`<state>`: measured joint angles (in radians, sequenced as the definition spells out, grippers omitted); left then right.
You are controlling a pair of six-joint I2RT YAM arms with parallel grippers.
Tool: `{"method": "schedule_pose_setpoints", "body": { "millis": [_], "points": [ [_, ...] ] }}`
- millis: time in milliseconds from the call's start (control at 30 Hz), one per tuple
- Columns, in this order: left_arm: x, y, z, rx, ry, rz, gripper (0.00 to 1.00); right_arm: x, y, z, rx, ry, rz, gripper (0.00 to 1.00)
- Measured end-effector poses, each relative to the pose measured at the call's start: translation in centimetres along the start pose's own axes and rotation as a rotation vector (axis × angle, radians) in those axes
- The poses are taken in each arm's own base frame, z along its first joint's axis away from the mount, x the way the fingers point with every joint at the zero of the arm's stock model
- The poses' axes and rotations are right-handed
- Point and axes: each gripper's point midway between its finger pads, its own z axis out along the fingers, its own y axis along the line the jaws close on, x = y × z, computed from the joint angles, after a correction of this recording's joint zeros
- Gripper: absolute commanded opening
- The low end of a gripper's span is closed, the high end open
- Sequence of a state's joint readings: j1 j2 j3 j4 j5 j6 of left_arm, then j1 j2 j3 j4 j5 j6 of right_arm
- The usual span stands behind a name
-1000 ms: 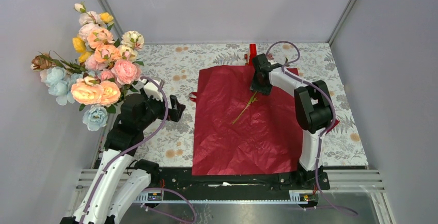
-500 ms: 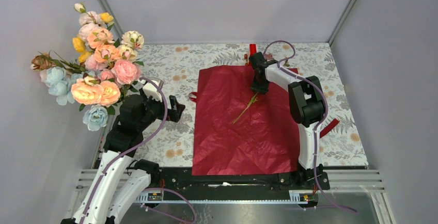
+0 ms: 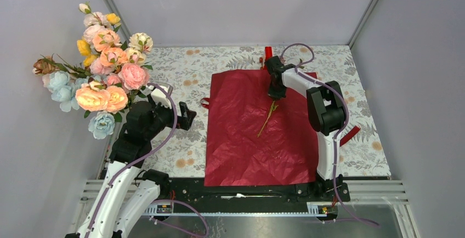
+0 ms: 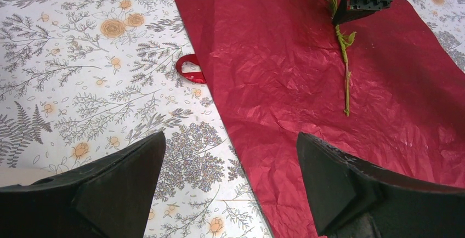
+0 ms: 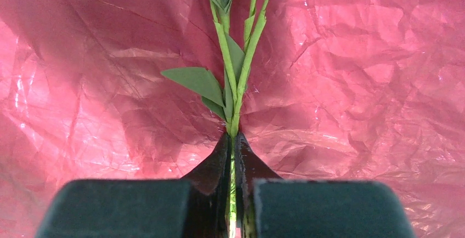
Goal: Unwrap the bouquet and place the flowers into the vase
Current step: Pick up the fake flower from the wrapping paper.
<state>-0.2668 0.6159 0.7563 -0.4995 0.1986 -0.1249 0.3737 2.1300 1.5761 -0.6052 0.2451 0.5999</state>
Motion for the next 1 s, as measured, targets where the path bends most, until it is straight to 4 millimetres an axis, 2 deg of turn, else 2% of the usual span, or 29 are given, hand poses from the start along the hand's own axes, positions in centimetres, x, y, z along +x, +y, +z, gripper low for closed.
{"method": "schedule_pose_setpoints", "body": {
  "millis": [233,433,800,900,1000],
  "points": [
    [0.0,0.0,0.0,0.001,0.001,0.000,0.99,1.1,-1.5,-0.8,0.007,-0.021,0.002,0.00],
    [0.6,-0.2,0.2,0.014,0.015,-0.003,0.99,1.6,-3.0,-3.5,-0.031,-0.089,0.019,0.00],
    [1.1,-2.2,0.4,0.120,0.046,-0.007,0.99,2.9,-5.8,-11.7,-0.236,-0.309,0.053,0.00],
    [1.3,-2.8,0.6,0.150,0.061,-0.016,0.99,3.1,-5.6,-15.0,-0.346,-0.392,0.040,0.00],
    [1.3,-3.6,0.7,0.185,0.075,-0.037,0.99,2.8,-4.4,-18.7,-0.471,-0.481,0.007,0.00]
  ]
}}
